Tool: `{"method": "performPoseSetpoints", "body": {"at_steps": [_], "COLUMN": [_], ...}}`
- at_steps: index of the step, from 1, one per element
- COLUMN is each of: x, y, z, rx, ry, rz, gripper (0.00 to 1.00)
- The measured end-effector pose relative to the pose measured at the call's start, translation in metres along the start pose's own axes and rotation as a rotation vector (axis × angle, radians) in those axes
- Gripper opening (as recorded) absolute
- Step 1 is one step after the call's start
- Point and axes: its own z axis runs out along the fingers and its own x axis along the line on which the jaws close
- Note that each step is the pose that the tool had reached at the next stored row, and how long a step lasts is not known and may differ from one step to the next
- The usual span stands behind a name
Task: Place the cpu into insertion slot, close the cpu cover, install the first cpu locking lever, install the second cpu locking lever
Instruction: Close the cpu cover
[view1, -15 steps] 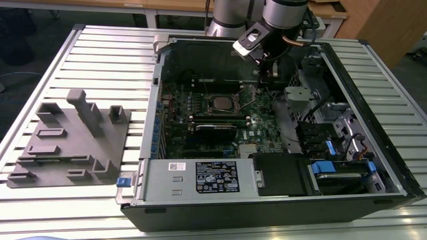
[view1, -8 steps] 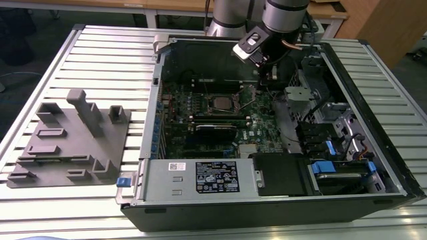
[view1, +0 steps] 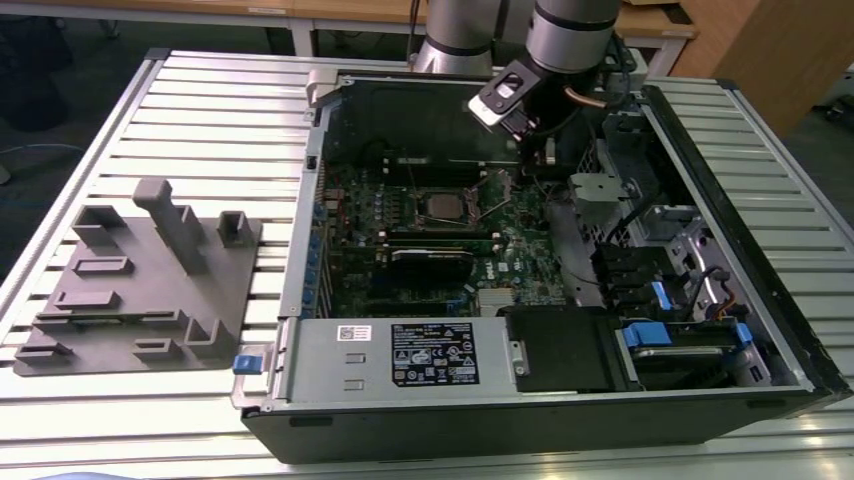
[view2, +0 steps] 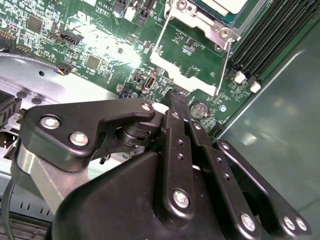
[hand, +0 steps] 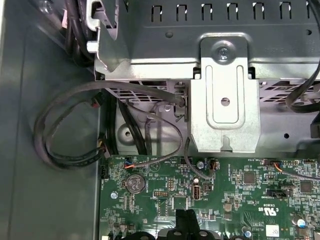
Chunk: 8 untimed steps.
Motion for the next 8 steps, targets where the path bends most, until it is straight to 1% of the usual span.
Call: {"method": "performPoseSetpoints", "body": {"at_steps": [5, 8], "x": [0.0000, 0.0000], "y": [0.0015, 0.0018], "z": [0.0035, 0.0038], "rx": [0.0000, 0.0001], "ry": [0.0000, -0.0004], "rz": [0.000, 0.000], "gripper": [0.11, 0.11]}}
